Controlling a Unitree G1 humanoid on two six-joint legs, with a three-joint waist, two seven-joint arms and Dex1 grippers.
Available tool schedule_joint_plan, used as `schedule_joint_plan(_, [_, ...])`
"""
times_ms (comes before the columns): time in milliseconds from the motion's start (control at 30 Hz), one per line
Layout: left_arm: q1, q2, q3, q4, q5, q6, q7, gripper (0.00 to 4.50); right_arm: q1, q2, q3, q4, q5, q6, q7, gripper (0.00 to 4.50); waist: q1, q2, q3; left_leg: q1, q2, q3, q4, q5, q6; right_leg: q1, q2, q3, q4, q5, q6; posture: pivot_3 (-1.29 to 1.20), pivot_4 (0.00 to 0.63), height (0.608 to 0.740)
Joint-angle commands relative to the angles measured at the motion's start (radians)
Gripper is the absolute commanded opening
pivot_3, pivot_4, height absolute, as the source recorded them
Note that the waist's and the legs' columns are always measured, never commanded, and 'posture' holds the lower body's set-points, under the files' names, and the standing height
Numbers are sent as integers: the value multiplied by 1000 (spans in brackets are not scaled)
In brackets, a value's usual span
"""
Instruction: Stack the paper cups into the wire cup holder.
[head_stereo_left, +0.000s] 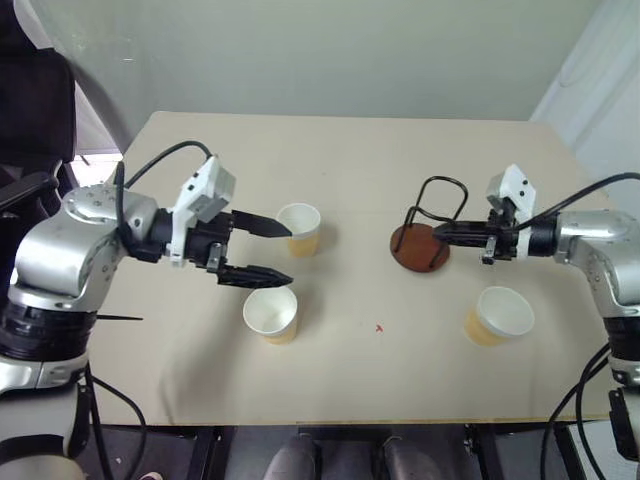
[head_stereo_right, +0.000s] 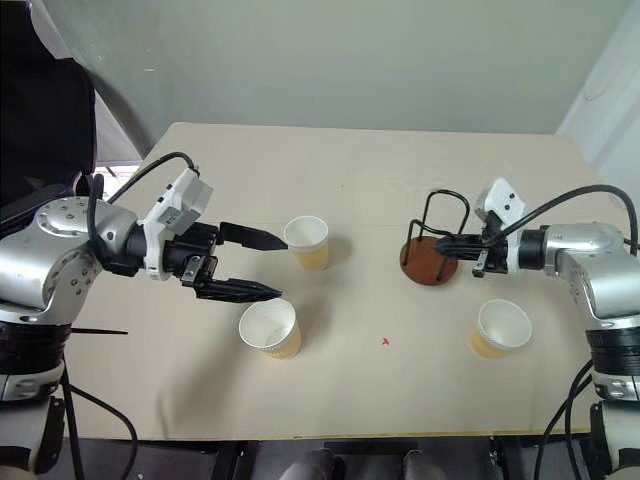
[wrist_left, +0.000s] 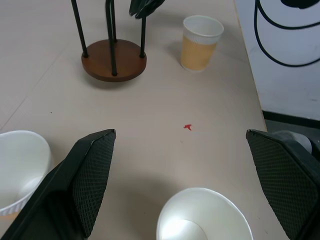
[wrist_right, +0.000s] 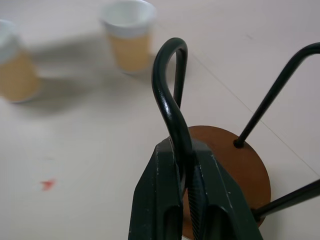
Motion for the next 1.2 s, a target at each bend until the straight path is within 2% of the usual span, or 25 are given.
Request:
schedule_joint_plan(33, [-20, 28, 5, -43, -12, 0, -26, 4500, 14, -39, -9, -161, 64, 45, 29, 44, 0, 0, 0, 0, 0, 0, 0, 0, 0, 0, 0, 0, 0, 0, 0, 0, 150, 740])
schedule_joint_plan(233, [-8, 52, -1, -71, -19, 9, -54, 4500, 60, -70, 7, -345, 130, 111, 30, 44, 0, 0, 0, -1, 0, 0, 0, 0, 0, 0, 0, 0, -5, 0, 0, 0, 150, 740])
schedule_joint_plan(433, [30, 92, -13, -148, -43, 25, -97, 4500, 93, -60, 40, -424, 154, 133, 12, 44, -3, 0, 0, -1, 0, 0, 0, 0, 0, 0, 0, 0, -6, 0, 0, 0, 150, 740])
schedule_joint_plan(700, [60, 114, -9, -175, -47, 33, -99, 4500, 110, -57, 87, -439, 160, 124, 1, 44, -3, 0, 0, 0, 0, -1, 0, 0, 0, 0, 0, 0, -5, 0, 0, 0, 150, 740])
schedule_joint_plan(1133, [73, 117, -2, -193, -60, 40, -76, 4500, 120, -56, 188, -358, 51, 8, 16, 44, -5, 0, 0, 0, 0, -1, 1, 0, 1, 0, 0, 0, -5, 0, 0, 0, 150, 740])
schedule_joint_plan(1200, [77, 117, -2, -195, -60, 39, -72, 4500, 125, -59, 203, -342, 28, -16, 22, 584, -5, 0, 0, 0, 0, -1, 0, 0, 1, 0, 0, 0, -5, 0, 0, 0, 150, 740])
